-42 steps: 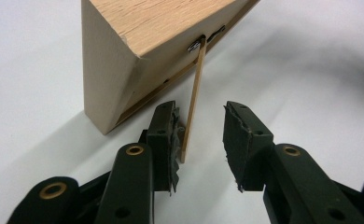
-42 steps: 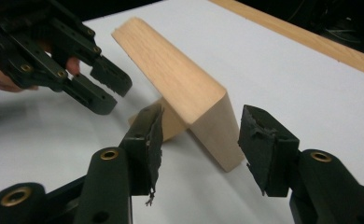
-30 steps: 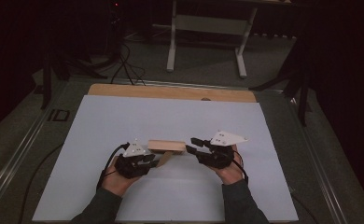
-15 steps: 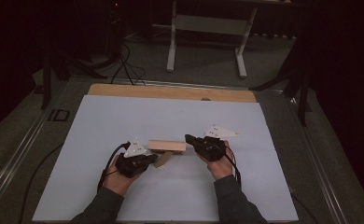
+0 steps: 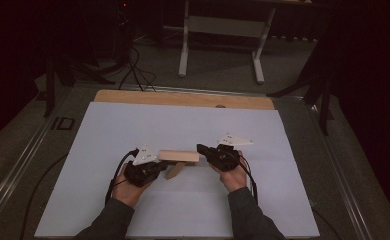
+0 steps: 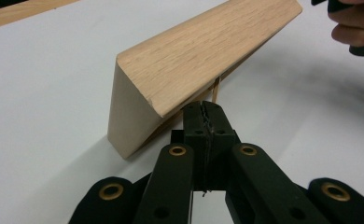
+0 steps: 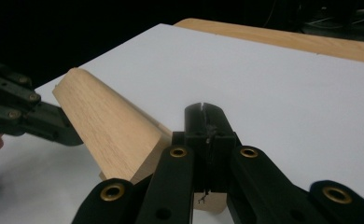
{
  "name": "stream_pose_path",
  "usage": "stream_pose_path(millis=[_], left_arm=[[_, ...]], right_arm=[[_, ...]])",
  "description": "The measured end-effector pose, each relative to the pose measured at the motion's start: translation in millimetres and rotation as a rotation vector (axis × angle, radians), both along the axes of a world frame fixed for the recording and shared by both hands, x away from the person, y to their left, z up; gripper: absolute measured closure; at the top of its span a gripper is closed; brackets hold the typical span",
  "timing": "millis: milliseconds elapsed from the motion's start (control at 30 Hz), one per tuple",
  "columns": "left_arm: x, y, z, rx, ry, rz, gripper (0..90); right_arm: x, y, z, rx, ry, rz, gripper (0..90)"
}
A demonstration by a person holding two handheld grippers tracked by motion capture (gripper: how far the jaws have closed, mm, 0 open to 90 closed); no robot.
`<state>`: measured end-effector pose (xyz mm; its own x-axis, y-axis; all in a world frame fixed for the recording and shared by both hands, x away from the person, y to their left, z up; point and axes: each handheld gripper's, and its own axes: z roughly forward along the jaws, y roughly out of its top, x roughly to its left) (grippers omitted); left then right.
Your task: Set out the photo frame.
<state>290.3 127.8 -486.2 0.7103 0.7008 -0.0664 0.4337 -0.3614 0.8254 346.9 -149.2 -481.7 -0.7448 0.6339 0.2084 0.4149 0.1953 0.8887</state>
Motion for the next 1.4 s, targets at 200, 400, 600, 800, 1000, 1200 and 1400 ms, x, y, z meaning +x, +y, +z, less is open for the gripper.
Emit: stream_pose_path(millis=[200, 400, 600, 800, 1000, 1200, 1400], left_arm=[[2.7, 3.6, 0.3, -0.01, 0.001, 0.018, 89.8], [4.5, 5.5, -0.1, -0.014, 0.001, 0.033, 89.8], [6.8, 5.9, -0.7, -0.021, 0.003, 0.04, 89.9], [10.1, 3.7, -1.7, -0.02, 0.002, 0.047, 89.9], [10.7, 0.2, -2.7, -0.022, 0.0, 0.049, 89.9], [10.4, -4.0, -3.3, -0.017, 0.0, 0.033, 89.9], [9.5, -6.8, -3.2, -0.019, 0.0, 0.028, 89.9]], right_arm=[[-0.9, 0.2, -0.8, -0.004, 0.001, 0.004, 89.5], [-4.3, 1.9, -1.4, -0.014, -0.001, 0.018, 89.5], [-7.1, 2.5, -2.7, -0.023, -0.003, 0.024, 89.5], [-12.0, 5.1, -3.3, -0.048, -0.014, 0.039, 89.5], [-14.9, 8.1, -3.6, -0.066, -0.021, 0.047, 89.5], [-17.5, 9.3, -4.0, -0.078, -0.028, 0.053, 89.6], [-20.2, 10.3, -3.6, -0.085, -0.032, 0.061, 89.6]])
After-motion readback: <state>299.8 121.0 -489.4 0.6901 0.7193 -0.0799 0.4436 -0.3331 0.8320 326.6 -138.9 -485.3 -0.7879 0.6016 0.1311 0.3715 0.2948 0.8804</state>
